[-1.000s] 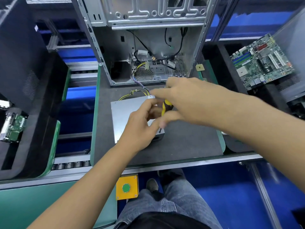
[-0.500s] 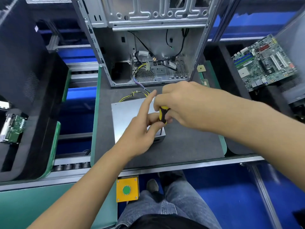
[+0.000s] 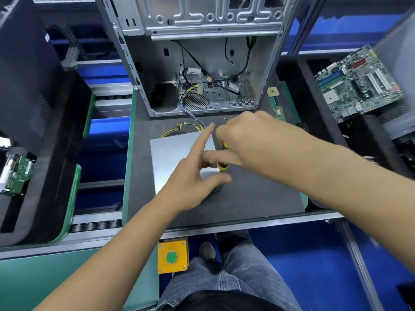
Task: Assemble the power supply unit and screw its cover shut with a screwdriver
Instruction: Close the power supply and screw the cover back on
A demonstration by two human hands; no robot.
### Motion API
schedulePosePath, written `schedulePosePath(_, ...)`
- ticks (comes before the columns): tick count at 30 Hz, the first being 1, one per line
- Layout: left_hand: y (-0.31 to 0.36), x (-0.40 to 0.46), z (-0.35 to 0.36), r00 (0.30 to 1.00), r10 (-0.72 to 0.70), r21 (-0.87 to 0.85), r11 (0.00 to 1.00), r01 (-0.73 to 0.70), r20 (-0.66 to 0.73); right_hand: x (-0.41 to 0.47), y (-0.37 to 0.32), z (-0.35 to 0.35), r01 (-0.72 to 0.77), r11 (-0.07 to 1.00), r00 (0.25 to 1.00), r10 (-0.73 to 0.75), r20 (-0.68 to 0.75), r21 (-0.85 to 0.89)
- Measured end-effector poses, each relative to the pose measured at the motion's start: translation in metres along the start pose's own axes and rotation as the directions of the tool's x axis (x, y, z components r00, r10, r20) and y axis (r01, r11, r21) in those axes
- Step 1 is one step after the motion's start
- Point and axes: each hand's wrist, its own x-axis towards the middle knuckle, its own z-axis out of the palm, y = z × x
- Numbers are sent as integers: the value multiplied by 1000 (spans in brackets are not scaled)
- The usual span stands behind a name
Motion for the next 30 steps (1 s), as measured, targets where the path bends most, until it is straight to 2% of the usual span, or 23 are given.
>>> schedulePosePath(3,2,2,8,997,-12,28,999,14,-76,-1,-11,-1,-90,995,995,88,-56,-48)
schedulePosePath(8,-5,3,1,997,-42,55,998,38,67,-9,4,4,96,980,995,-102,22,175)
schedulePosePath(11,-10,0,-8,989,-81,130,989,64,124,-7,5,6,31,993,999,-35,35,115)
schedulePosePath(14,-17,1,-26,990,-120,263,960,98,69,-7,-3,11,-70,997,997,70,-34,17)
schedulePosePath(15,-23,3,-36,991,-122,398,913,90,57,-6,-4,11,-127,992,989,125,-74,-26)
schedulePosePath(17,-34,7,-53,989,-132,699,713,46,70,-6,-4,11,-149,988,983,145,-114,-28)
schedulePosePath(19,-42,11,-64,973,-204,832,554,24,108,-5,-2,15,-41,997,996,46,-76,71)
schedulePosePath(21,-48,14,-69,957,-262,885,465,16,121,-4,-1,17,34,997,999,-35,5,73)
schedulePosePath(24,-51,14,-69,953,-282,924,382,6,111,-1,-1,13,-74,996,996,76,42,-41)
schedulePosePath(25,-51,14,-69,954,-279,931,365,-1,111,-2,1,11,-98,995,995,99,32,-20)
schedulePosePath(28,-49,14,-69,968,-235,942,336,-6,90,-6,5,11,-14,976,995,-7,97,219)
schedulePosePath(30,-47,13,-67,977,-207,938,347,17,58,-4,4,15,24,987,993,-42,112,161)
